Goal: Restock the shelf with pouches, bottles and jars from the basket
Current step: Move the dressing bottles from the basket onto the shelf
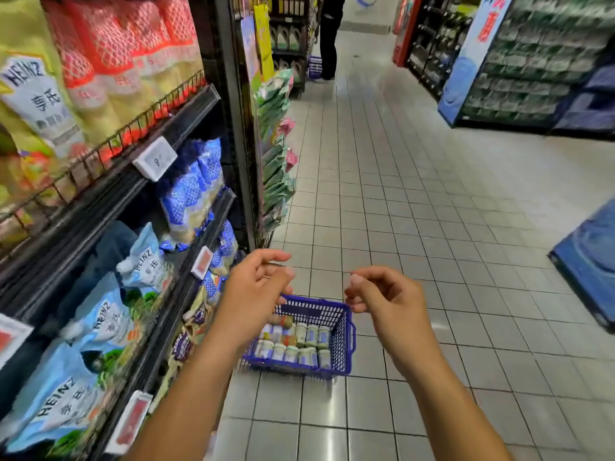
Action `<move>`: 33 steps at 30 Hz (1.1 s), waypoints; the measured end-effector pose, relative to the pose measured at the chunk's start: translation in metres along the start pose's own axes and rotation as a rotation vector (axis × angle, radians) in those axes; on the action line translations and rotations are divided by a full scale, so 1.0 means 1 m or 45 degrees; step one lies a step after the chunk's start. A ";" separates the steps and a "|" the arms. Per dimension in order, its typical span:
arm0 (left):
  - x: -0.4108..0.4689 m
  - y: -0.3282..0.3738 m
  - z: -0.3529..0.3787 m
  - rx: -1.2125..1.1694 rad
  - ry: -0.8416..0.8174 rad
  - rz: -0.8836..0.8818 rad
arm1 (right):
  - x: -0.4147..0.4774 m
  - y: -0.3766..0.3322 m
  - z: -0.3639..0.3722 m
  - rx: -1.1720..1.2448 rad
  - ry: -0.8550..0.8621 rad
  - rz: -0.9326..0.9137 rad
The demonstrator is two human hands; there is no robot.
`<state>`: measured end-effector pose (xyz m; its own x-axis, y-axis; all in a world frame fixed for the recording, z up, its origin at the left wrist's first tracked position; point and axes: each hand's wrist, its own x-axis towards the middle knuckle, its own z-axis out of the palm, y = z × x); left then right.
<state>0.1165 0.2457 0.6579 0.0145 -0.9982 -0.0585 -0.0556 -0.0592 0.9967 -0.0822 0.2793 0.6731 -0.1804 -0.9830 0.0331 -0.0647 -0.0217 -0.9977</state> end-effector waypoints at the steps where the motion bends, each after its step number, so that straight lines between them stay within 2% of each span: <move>1: 0.008 -0.003 -0.003 0.000 -0.004 0.002 | 0.005 0.002 0.002 0.000 0.008 0.006; 8: 0.056 -0.023 -0.009 -0.023 -0.022 -0.064 | 0.044 0.023 0.010 -0.010 0.076 0.087; 19: 0.148 -0.075 0.022 0.028 0.029 -0.250 | 0.136 0.082 0.000 -0.068 0.041 0.263; 28: 0.221 -0.139 0.055 0.093 0.070 -0.512 | 0.224 0.138 0.004 -0.097 -0.114 0.392; 33: 0.244 -0.179 0.068 0.024 0.128 -0.689 | 0.257 0.180 0.010 -0.154 -0.209 0.506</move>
<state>0.0625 0.0115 0.4609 0.1410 -0.8194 -0.5556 -0.0316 -0.5646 0.8247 -0.1307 0.0210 0.5014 -0.0567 -0.9267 -0.3714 -0.1376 0.3757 -0.9165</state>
